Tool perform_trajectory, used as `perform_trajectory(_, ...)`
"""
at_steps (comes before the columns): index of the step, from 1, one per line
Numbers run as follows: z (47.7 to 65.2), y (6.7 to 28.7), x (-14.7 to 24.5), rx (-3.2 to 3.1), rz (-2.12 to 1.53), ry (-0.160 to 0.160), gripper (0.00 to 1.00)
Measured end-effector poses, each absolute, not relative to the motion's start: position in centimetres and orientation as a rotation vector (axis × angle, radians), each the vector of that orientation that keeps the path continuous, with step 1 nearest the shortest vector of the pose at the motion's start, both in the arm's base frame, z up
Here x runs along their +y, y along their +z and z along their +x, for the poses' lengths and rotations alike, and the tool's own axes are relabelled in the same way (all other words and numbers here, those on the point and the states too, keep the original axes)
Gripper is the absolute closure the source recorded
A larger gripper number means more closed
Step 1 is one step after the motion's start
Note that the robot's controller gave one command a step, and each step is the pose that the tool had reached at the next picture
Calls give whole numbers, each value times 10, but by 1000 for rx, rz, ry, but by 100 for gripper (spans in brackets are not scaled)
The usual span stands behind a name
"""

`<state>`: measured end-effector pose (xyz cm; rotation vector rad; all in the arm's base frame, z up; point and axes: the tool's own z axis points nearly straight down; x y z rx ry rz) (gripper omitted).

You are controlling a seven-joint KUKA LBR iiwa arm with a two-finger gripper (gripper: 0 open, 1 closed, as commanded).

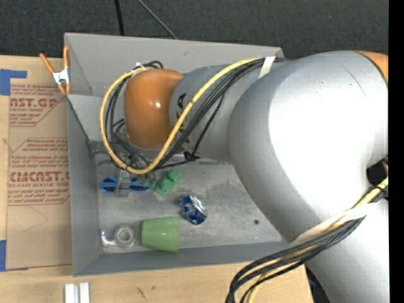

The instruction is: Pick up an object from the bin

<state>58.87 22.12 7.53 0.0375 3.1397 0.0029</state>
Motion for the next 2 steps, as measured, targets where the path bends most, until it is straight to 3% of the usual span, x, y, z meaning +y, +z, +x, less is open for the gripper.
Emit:
perform_trajectory(1, 567, 147, 241, 3134, -45, 6, 100)
perform_trajectory(2, 564, 244, 237, 3131, -31, 8, 100)
